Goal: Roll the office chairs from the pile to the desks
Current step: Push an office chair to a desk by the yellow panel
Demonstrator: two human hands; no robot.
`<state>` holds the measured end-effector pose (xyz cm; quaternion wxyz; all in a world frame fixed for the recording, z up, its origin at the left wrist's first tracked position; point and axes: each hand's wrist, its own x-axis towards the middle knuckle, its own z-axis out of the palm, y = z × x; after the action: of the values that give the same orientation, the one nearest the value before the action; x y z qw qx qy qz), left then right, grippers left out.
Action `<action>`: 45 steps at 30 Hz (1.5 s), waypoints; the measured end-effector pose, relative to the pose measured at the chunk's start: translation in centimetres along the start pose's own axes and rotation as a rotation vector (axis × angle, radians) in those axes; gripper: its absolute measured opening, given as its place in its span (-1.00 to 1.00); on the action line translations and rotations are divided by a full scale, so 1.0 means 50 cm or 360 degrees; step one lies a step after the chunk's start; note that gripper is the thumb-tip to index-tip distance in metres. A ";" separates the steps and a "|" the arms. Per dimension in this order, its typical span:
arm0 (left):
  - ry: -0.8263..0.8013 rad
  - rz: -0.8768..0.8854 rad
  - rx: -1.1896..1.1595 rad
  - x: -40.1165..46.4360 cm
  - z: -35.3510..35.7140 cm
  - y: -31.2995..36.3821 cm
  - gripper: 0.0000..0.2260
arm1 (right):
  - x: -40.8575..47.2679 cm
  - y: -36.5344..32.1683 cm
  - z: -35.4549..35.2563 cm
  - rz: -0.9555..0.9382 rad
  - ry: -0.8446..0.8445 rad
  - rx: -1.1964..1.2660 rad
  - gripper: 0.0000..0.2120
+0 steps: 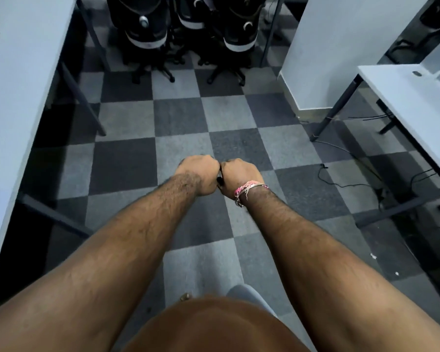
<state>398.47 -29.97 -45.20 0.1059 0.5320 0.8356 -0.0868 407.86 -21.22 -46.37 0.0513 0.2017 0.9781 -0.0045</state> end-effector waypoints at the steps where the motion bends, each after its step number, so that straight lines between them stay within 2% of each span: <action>1: -0.0011 -0.0007 -0.0005 0.027 -0.004 -0.011 -0.80 | 0.027 0.012 0.001 -0.0003 -0.0002 -0.0004 -0.75; 9: -0.0048 -0.0032 0.0003 0.420 -0.057 -0.113 -0.78 | 0.387 0.195 0.007 -0.0071 -0.0026 -0.0067 -0.73; 18: -0.0017 -0.0113 -0.0056 0.835 -0.234 -0.192 -0.82 | 0.798 0.442 -0.088 -0.0173 -0.0001 -0.0112 -0.78; 29: -0.0084 0.0051 -0.0007 1.377 -0.279 -0.320 -0.82 | 1.262 0.682 -0.046 -0.0001 -0.0109 -0.0043 -0.78; 38: 0.0014 0.0133 -0.0010 1.819 -0.461 -0.467 -0.81 | 1.691 0.887 -0.122 0.0188 -0.0008 0.0011 -0.82; 45: -0.0065 0.0076 0.0022 2.156 -0.527 -0.526 -0.84 | 1.990 1.074 -0.121 0.0118 -0.0016 0.0076 -0.82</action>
<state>328.00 59.69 -48.02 0.1215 0.5505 0.8198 -0.1009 337.58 67.51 -49.88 0.0516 0.2388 0.9693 -0.0270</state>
